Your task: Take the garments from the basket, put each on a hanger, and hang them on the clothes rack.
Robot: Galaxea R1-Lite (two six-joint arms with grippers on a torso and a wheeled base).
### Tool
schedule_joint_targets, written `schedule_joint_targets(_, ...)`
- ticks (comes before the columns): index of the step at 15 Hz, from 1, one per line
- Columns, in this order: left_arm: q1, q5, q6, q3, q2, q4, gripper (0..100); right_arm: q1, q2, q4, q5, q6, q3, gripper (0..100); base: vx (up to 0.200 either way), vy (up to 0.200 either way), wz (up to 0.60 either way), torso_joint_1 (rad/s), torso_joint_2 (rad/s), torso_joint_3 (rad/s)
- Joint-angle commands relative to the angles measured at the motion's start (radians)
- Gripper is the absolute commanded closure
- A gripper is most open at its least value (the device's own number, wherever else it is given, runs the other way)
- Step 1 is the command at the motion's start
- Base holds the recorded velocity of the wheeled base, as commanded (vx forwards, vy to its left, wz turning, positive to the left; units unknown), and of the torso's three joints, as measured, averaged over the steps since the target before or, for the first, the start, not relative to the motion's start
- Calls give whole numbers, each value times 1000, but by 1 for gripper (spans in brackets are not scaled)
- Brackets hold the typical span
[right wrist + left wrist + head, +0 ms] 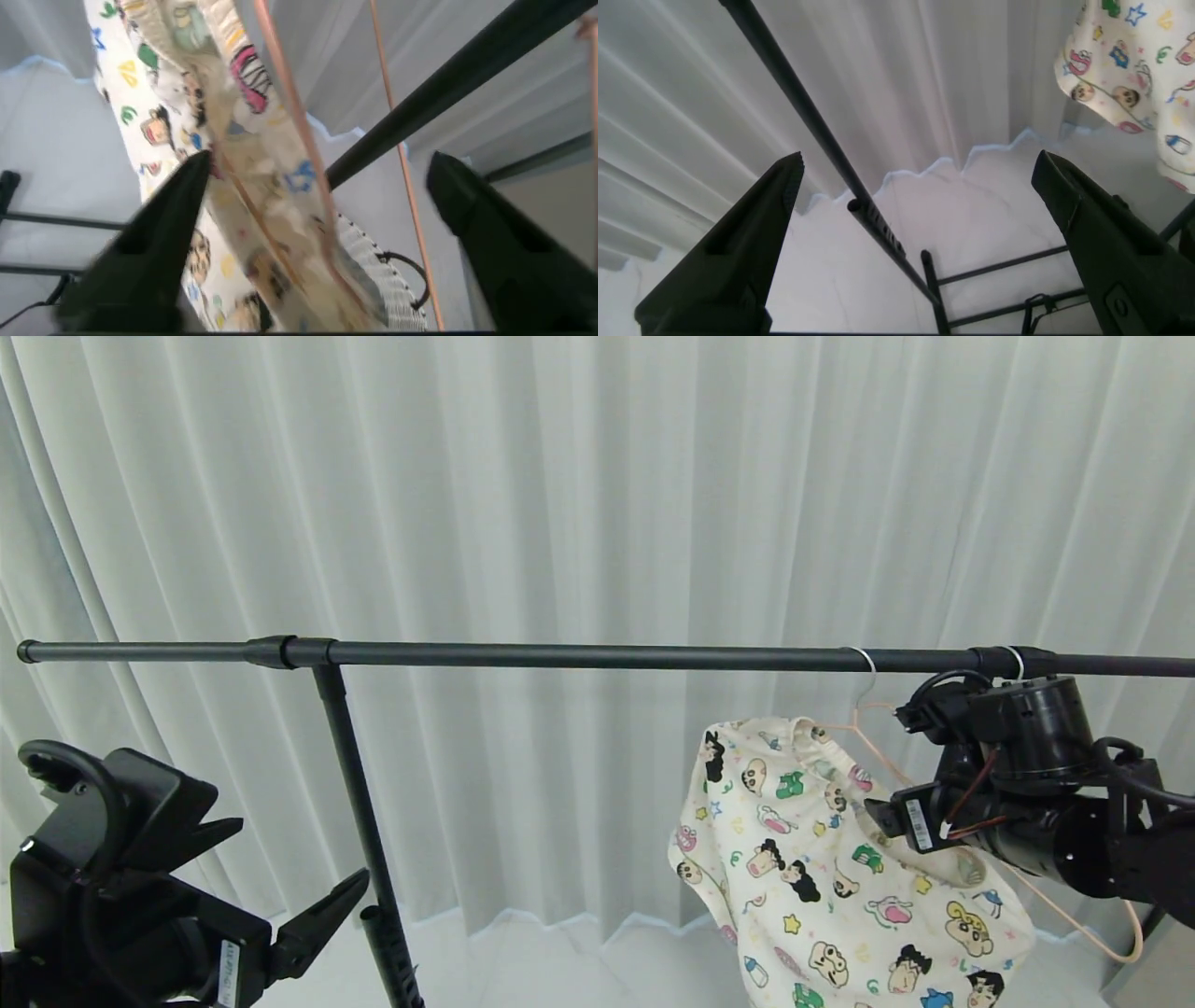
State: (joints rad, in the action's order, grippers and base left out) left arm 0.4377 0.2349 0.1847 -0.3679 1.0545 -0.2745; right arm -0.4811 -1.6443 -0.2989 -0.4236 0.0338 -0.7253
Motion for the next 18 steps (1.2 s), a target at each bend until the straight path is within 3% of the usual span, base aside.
schedule_joint_targets(1,-14,4,-2,3,-1,0,0,-16,84,1,2,0,18,0,0,0,0,0,0,0)
schedule_joint_targets(6,-117,4,-4,23,-1,0,0,-19,244,14,5,-9,38,0,0,0,0,0,0,0)
schedule_joint_targets(8,-201,7,-1,41,-8,0,0,-16,336,75,0,-106,113,0,0,0,0,0,0,0)
schedule_joint_targets(10,-269,14,-1,75,-36,0,0,12,416,104,0,-221,175,0,-200,0,0,-2,5,-5)
schedule_joint_targets(14,-339,18,-1,115,-51,0,0,62,474,104,-18,-272,201,0,-200,0,0,-1,1,4)
schedule_joint_targets(15,-396,18,-7,149,-53,0,0,108,514,104,-26,-318,224,0,-200,0,0,-17,2,7)
schedule_joint_targets(18,-459,18,-8,213,-73,0,0,200,584,103,-26,-344,300,0,-200,0,0,2,4,4)
